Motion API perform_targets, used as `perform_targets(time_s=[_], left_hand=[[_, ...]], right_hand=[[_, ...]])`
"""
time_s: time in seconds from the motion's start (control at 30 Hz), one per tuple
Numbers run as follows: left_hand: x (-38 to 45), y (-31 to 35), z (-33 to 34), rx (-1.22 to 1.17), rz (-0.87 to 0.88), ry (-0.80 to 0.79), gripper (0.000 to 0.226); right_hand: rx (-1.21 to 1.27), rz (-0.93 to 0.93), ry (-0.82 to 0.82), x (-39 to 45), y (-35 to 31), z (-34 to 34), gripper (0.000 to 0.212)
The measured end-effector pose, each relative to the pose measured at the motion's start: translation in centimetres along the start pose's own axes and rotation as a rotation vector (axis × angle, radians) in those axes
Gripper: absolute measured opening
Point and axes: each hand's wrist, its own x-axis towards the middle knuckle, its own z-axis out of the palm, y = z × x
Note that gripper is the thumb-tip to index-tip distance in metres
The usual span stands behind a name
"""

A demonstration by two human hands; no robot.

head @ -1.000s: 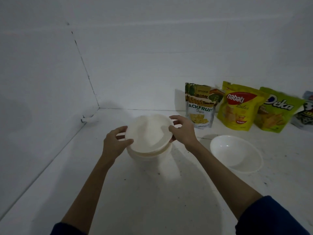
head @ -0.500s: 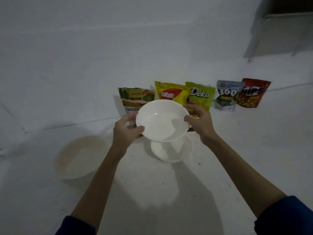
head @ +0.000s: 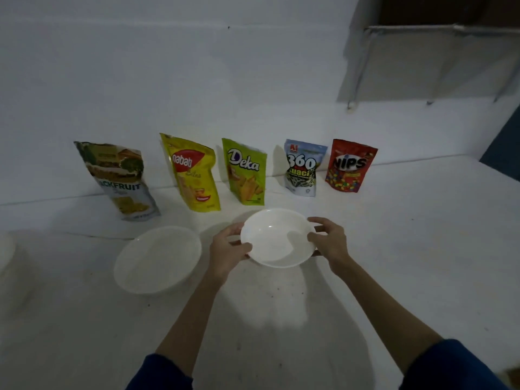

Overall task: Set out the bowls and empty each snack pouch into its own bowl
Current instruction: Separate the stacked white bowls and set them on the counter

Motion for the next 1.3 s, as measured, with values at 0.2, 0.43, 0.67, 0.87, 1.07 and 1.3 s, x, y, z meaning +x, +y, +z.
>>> perform_targets(time_s=[0.2, 0.43, 0.67, 0.87, 1.07, 1.3], left_hand=[[0.2, -0.7, 2.1, 0.036, -0.039, 0.066, 0.062], [0.6, -1.0, 2.8, 0.097, -0.006, 0.095, 0.054], [0.0, -0.5, 2.2, 0.221, -0.022, 0.043, 0.056], [-0.9, 3.3, -2.1, 0.352, 0.141, 0.113, 0.045], [-4.2, 7.8, -13.3, 0.465, 0.274, 0.268, 0.034], [-9.0, 7.2, -32.8, 0.776, 0.274, 0.706, 0.034]], right_hand=[[0.004, 0.04, -0.043, 2.2, 1.7, -1.1, 0.041], [-0.064, 0.002, -0.086, 3.3, 1.9, -1.8, 0.043], [-0.308, -0.074, -0.067, 3.1, 1.8, -2.7, 0.044], [-0.441, -0.439, 0.012, 1.2, -2.2, 1.1, 0.035], [-0.322, -0.554, -0.334, -3.7, -7.1, 14.8, 0.024], [-0.299, -0.544, -0.667, -11.3, -10.3, 32.6, 0.022]])
